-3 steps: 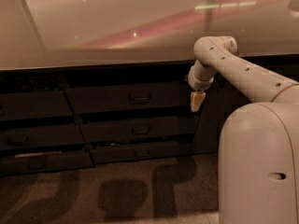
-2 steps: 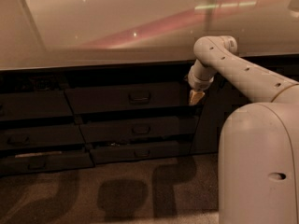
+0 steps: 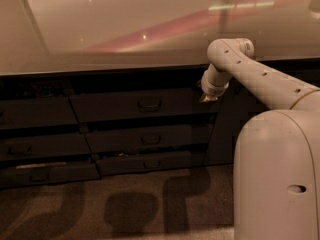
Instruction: Open top drawer
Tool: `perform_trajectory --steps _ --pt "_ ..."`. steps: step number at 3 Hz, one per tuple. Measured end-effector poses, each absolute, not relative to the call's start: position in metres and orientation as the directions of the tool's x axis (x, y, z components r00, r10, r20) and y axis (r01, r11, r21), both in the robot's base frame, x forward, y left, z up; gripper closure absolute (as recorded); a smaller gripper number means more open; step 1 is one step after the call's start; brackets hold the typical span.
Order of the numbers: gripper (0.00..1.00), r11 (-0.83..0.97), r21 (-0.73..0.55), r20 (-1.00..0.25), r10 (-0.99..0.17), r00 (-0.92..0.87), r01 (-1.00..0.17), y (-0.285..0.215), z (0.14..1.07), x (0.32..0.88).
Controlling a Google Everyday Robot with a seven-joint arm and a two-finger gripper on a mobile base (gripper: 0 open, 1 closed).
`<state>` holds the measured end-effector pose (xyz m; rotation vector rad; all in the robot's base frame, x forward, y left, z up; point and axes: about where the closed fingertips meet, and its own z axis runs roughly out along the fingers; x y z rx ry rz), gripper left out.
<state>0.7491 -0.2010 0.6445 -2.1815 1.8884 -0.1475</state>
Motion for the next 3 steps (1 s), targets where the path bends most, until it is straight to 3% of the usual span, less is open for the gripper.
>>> perform_trajectory --steps 1,3 --pt "1.0 -0.127 -0.254 -0.087 -0.984 0.154 -0.959 -0.201 0.6444 0.749" --pt "1.0 -0.129 -0.276 -0.08 -0.984 0.157 -0.952 -0.208 0.6533 0.7488"
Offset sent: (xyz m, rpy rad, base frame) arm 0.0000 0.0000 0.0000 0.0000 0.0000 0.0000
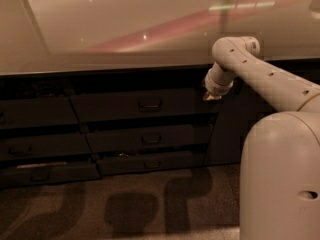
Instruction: Open top drawer
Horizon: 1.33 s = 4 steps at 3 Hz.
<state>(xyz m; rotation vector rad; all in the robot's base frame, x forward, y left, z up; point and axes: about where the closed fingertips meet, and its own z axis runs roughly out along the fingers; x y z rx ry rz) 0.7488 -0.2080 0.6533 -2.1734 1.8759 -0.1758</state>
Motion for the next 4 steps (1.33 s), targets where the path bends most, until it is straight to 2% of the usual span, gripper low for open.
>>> perform_trajectory --steps 4 --pt "1.0 -0.132 -0.276 -0.078 -0.984 0.159 -0.952 -0.2095 0.6611 0.7513"
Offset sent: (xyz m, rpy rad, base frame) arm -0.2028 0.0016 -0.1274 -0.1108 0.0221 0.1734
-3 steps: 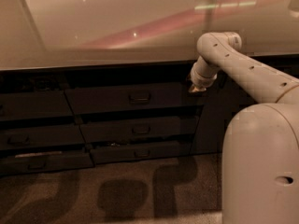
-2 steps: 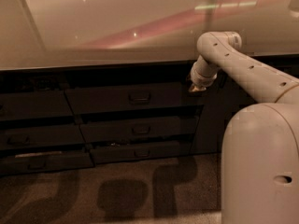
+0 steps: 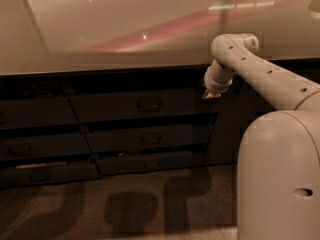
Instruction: Open top drawer
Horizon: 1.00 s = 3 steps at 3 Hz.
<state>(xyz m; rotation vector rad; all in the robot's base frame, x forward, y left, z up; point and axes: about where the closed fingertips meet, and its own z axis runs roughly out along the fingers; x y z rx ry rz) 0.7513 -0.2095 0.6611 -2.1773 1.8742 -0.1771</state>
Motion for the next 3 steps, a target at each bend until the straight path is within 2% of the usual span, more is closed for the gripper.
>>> perform_trajectory --steps 3 --pt "1.0 -0.134 -0.275 -0.077 -0.984 0.16 -0.952 -0.209 0.673 0.748"
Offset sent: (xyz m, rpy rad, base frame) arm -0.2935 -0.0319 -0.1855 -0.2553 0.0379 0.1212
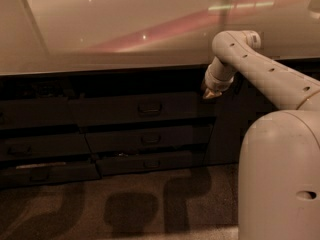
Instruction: Open top drawer
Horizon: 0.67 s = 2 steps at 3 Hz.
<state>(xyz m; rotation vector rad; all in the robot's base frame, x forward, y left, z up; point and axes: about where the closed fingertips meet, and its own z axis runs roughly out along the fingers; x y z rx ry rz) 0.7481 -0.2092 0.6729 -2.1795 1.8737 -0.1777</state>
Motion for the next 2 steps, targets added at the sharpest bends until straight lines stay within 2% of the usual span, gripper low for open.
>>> perform_trajectory --steps 2 --pt "1.0 -0.146 -0.276 -0.077 -0.982 0.173 -0.95 -0.2075 0.6738 0.7418"
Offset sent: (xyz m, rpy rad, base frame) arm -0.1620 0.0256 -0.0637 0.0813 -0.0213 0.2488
